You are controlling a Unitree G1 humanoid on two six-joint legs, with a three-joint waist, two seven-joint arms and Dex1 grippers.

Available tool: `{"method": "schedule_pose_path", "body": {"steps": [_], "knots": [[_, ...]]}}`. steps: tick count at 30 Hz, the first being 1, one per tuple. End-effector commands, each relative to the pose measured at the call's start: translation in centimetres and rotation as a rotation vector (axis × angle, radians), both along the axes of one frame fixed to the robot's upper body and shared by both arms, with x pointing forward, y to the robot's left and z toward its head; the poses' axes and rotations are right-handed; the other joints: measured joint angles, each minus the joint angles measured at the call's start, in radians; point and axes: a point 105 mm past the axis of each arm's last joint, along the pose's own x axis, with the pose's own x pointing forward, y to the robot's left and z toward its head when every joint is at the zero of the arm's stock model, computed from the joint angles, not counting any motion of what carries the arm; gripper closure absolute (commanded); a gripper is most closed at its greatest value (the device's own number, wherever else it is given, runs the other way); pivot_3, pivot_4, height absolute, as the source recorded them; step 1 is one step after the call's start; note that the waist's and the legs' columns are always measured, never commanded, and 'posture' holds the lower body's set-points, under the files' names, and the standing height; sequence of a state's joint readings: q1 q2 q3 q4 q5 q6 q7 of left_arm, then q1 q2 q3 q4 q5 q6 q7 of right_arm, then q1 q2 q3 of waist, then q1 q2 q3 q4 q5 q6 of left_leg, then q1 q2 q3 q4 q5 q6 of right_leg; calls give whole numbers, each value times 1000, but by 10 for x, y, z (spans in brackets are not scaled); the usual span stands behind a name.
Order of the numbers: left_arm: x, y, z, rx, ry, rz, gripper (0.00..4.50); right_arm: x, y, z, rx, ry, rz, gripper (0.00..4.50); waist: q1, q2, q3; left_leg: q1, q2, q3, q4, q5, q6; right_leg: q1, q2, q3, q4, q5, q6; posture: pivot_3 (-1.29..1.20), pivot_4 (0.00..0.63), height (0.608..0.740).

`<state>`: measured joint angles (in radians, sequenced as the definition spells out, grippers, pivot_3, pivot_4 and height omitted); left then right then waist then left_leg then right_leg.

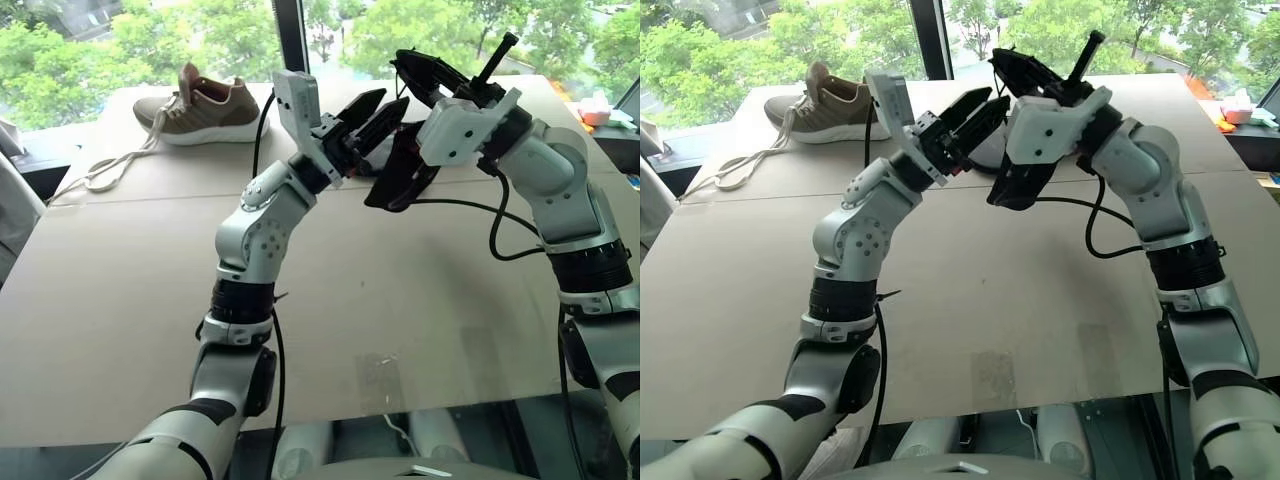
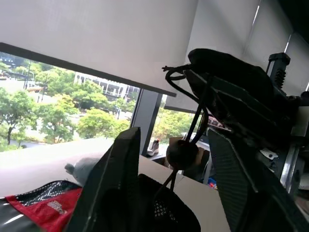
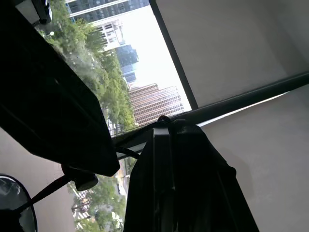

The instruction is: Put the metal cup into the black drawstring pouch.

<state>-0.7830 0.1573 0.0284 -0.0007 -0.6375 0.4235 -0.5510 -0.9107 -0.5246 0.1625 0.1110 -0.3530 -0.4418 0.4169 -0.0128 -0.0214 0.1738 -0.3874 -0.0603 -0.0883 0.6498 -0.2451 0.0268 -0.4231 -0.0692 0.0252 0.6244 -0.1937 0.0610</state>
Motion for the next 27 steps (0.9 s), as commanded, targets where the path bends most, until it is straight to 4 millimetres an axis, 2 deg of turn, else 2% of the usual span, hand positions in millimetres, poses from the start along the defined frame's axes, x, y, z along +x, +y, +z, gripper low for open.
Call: {"method": "schedule_pose_path", "body": {"steps": [1,2,7,11,21,27], "knots": [[-4,-7,8,2,-41,-23,4079,-17,7,22,18,-83,52,4500,0,0,0,0,0,0,0,0,0,0,0,0,0,0,0,0,150,736],[-4,-8,8,3,-41,-23,4360,-17,7,23,19,-84,53,4500,0,0,0,0,0,0,0,0,0,0,0,0,0,0,0,0,150,736],[-4,-10,6,22,-40,-22,4363,-18,7,24,22,-85,56,4500,0,0,0,0,0,0,0,0,0,0,0,0,0,0,0,0,150,736],[-2,-9,-11,95,-11,7,4363,-19,4,35,57,-103,52,4500,-1,0,0,0,0,0,0,0,0,0,0,0,0,0,0,0,150,736],[3,-3,-45,199,51,47,4363,-29,-23,92,241,-315,-21,4500,0,0,0,0,0,0,0,0,0,0,0,0,1,0,0,0,150,736],[7,-1,-64,215,97,59,4363,-49,-42,126,409,-455,-22,4500,0,0,0,0,0,0,0,0,0,-1,0,0,1,0,0,0,150,736]]}}
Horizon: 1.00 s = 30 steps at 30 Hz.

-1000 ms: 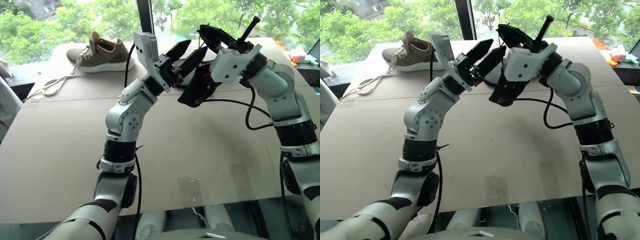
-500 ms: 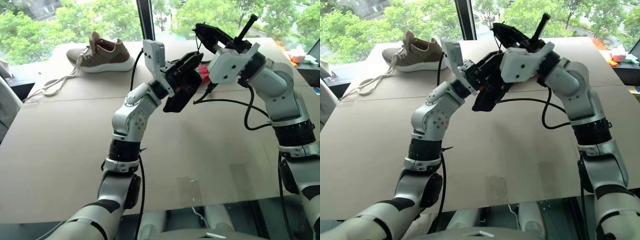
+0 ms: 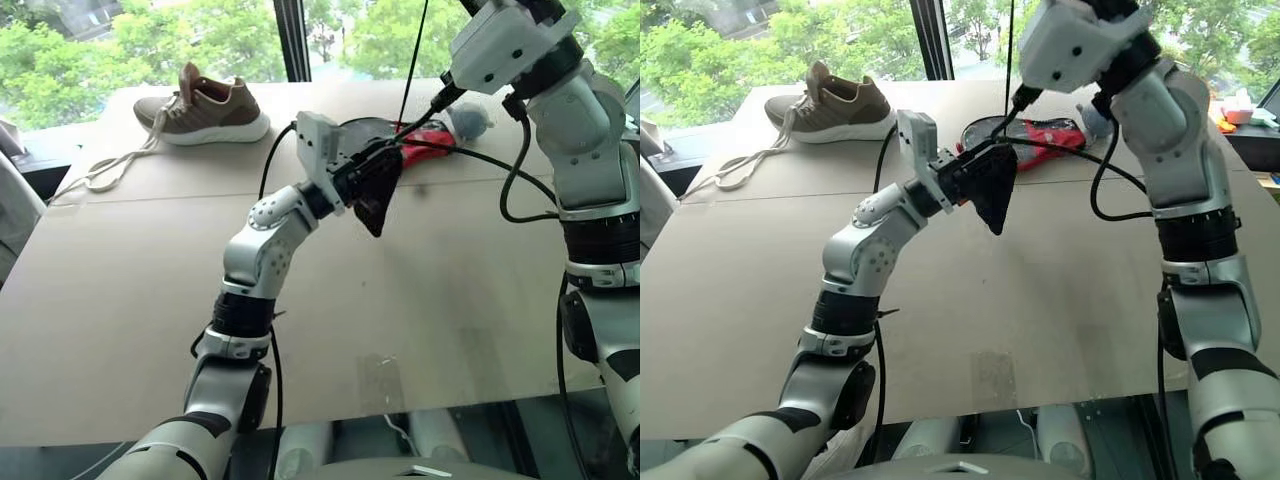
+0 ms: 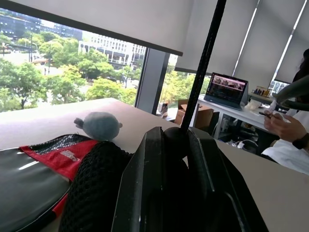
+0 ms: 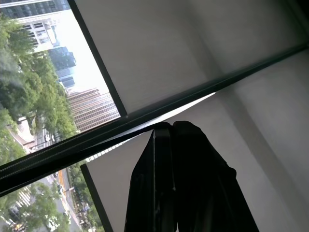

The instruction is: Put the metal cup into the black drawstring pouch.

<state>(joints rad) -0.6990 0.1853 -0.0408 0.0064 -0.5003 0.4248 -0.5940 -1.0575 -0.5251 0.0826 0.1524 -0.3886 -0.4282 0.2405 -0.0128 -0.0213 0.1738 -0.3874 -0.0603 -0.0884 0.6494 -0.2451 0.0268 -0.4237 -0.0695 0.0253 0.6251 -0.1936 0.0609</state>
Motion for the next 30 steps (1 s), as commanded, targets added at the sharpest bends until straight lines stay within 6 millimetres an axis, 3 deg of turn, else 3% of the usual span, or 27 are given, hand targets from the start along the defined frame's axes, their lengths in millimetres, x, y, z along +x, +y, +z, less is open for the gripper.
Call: {"method": "schedule_pose_path", "body": {"steps": [1,10,17,19,23,26,30], "knots": [[4,3,-22,43,51,25,4363,-42,-26,59,215,-253,30,4500,0,0,0,0,0,0,0,0,0,0,0,0,0,0,0,0,150,736],[5,6,-39,63,86,38,4363,-66,-48,82,365,-402,48,4500,0,0,0,0,0,0,0,0,0,0,0,0,0,0,0,0,150,736],[5,7,-43,64,100,42,4363,-69,-53,87,431,-407,78,4500,-1,0,0,0,0,0,0,0,0,0,0,0,0,0,0,0,150,736],[5,7,-42,53,107,45,4363,-53,-46,80,410,-290,104,4500,-1,0,0,0,0,0,0,0,0,0,0,0,0,0,0,0,150,736],[2,6,-35,22,82,30,4363,-20,-22,47,314,1,173,4500,-2,0,0,1,0,1,0,0,0,0,0,1,1,0,0,0,150,736],[2,6,-31,23,71,33,4363,-8,-12,26,284,193,232,4500,-3,0,0,1,1,1,0,0,0,0,0,0,1,0,0,0,150,736],[-1,8,-30,38,63,37,4363,5,1,-13,297,581,379,4500,-2,0,0,0,1,0,0,0,1,0,0,0,1,0,0,0,150,736]]}}
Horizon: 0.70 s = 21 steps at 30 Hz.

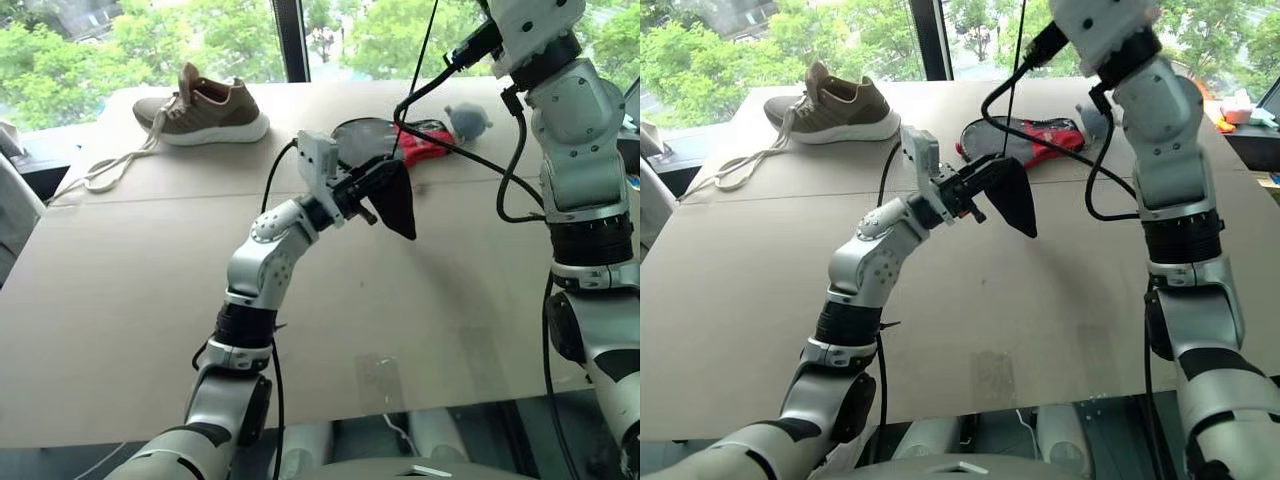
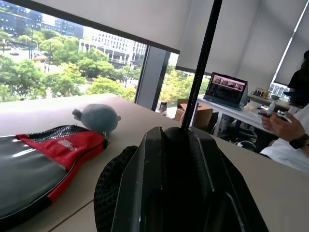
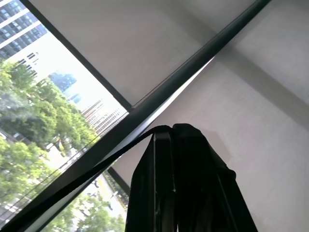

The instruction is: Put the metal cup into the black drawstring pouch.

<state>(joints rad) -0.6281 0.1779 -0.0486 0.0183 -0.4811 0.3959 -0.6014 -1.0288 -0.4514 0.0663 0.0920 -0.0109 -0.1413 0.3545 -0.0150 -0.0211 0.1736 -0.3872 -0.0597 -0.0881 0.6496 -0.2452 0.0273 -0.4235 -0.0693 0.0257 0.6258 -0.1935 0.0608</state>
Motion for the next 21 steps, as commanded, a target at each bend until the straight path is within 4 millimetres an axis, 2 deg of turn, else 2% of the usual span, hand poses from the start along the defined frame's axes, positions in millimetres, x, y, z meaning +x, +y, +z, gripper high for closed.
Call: {"method": "schedule_pose_path", "body": {"steps": [1,4,5,7,9,12,14,16,18,19,21], "knots": [[-2,3,-5,36,14,13,4363,-10,6,-14,40,250,200,4500,1,0,0,0,0,0,0,0,0,0,0,0,0,0,0,0,150,736],[-7,5,-6,44,18,9,4363,-10,7,-33,15,388,242,4500,2,0,0,-1,0,-1,0,-1,1,0,0,0,0,0,0,0,150,736],[-9,6,-7,52,21,8,4363,-11,6,-38,-3,408,236,4220,2,0,0,-1,0,-1,0,-1,2,0,0,0,0,0,0,0,150,736],[-13,9,-9,69,25,8,4363,-13,6,-52,-44,490,257,3552,3,0,0,-1,0,-1,0,-2,4,0,-1,-1,0,0,0,0,150,736],[-20,14,-10,69,43,-2,4363,-17,5,-75,-97,628,291,2632,3,0,0,-1,0,-1,0,-2,4,0,-1,-1,0,0,0,0,150,736],[-31,25,-12,75,66,-12,4363,-19,-9,-95,-116,723,265,1148,3,0,0,-1,0,-1,0,-2,4,0,-1,-1,0,0,0,0,150,736],[-40,33,-15,88,74,-15,3306,-21,-18,-104,-112,777,258,1086,2,0,0,-1,0,-1,0,-2,4,0,-1,-1,0,0,0,0,150,736],[-45,44,-15,79,84,14,2546,-22,-27,-115,-104,833,253,1086,2,0,0,-1,0,-1,0,-3,4,0,-1,-1,0,0,0,0,150,736],[-47,66,-17,98,75,101,1489,-23,-39,-130,-103,879,236,1086,3,0,0,0,1,-1,0,-3,4,0,-1,-1,0,0,0,0,150,736],[-50,81,-23,120,89,140,1132,-24,-47,-140,-110,898,220,1086,3,0,0,0,1,-1,0,-3,4,0,-1,-1,0,0,0,0,150,736],[-59,102,-34,169,117,185,1132,-26,-60,-156,-94,935,202,1086,2,0,0,0,1,-1,0,-3,4,1,-1,-1,0,0,0,0,150,736]]}}
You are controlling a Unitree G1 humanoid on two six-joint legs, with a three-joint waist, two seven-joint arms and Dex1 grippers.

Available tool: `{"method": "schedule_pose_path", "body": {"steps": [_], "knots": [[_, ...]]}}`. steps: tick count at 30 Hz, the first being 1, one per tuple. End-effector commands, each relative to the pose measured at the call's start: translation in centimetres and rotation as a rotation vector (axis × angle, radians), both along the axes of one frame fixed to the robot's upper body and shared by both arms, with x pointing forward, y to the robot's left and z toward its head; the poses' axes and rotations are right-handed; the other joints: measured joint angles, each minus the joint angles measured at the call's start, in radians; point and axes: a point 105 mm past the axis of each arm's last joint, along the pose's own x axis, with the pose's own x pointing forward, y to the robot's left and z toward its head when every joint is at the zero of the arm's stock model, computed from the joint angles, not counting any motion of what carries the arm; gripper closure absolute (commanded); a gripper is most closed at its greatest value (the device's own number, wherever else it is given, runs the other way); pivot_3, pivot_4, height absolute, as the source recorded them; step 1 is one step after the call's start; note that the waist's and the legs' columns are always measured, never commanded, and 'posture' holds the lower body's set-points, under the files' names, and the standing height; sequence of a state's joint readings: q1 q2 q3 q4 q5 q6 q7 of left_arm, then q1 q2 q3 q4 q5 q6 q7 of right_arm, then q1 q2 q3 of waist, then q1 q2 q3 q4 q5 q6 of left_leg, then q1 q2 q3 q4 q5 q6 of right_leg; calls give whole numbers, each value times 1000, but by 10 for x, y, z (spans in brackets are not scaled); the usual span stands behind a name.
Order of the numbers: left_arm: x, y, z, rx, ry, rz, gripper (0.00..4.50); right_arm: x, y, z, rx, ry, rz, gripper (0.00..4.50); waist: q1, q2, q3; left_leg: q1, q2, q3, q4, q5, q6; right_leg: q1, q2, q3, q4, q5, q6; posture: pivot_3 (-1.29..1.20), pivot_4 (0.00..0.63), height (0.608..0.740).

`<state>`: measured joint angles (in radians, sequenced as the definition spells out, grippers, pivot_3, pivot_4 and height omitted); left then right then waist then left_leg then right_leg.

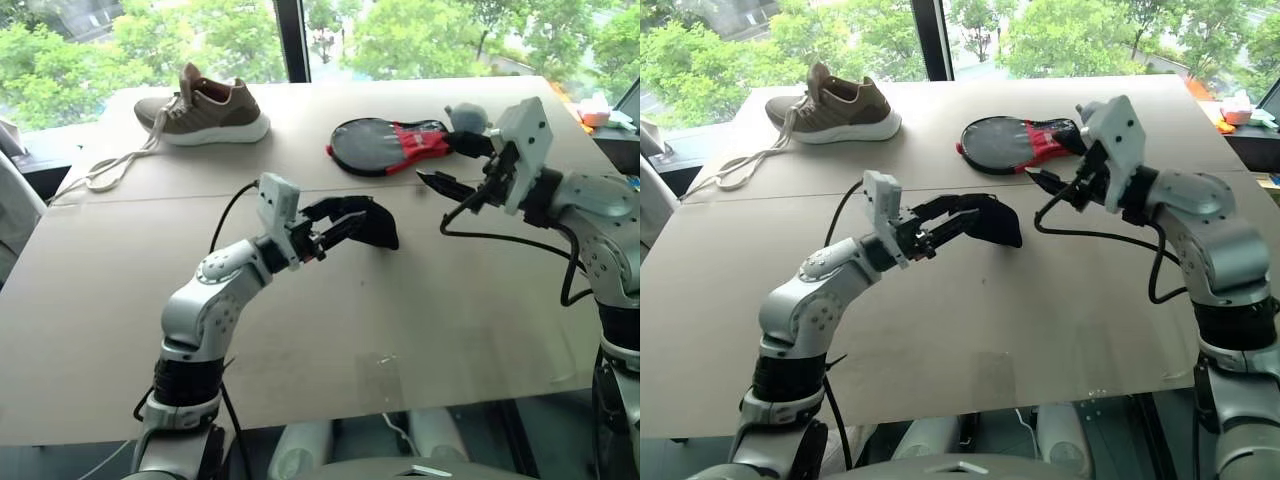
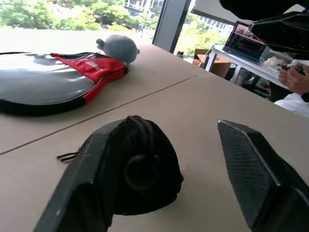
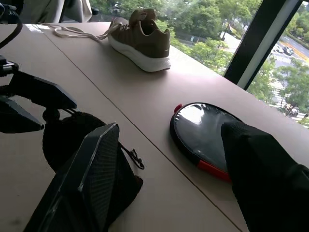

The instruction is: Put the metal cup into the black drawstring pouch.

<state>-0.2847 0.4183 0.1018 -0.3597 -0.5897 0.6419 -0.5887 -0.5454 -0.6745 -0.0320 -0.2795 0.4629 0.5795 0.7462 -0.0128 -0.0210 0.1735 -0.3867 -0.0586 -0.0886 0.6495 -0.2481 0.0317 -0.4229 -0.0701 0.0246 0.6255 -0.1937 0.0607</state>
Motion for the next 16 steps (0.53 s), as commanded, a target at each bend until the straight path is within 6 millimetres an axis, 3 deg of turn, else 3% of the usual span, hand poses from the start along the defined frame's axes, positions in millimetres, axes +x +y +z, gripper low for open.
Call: {"method": "schedule_pose_path", "body": {"steps": [1,6,11,16], "knots": [[-19,36,-5,75,-9,70,1132,-9,-21,-11,15,-3,-14,1086,0,0,0,0,0,0,0,0,0,0,0,0,0,0,0,0,150,736],[-62,76,-52,187,135,116,1132,-25,-42,-63,29,96,-11,1086,1,1,0,0,1,3,-1,-1,1,0,0,1,-1,0,0,0,150,736],[-89,92,-88,316,185,124,1132,-36,-47,-90,50,140,0,1086,7,1,0,1,3,4,1,-2,2,2,-2,2,-2,-3,-4,0,150,736],[-95,88,-94,331,164,131,1132,-44,-53,-109,55,163,24,1086,11,1,0,7,5,3,2,-2,1,8,-2,1,-2,-5,0,0,150,736]]}}
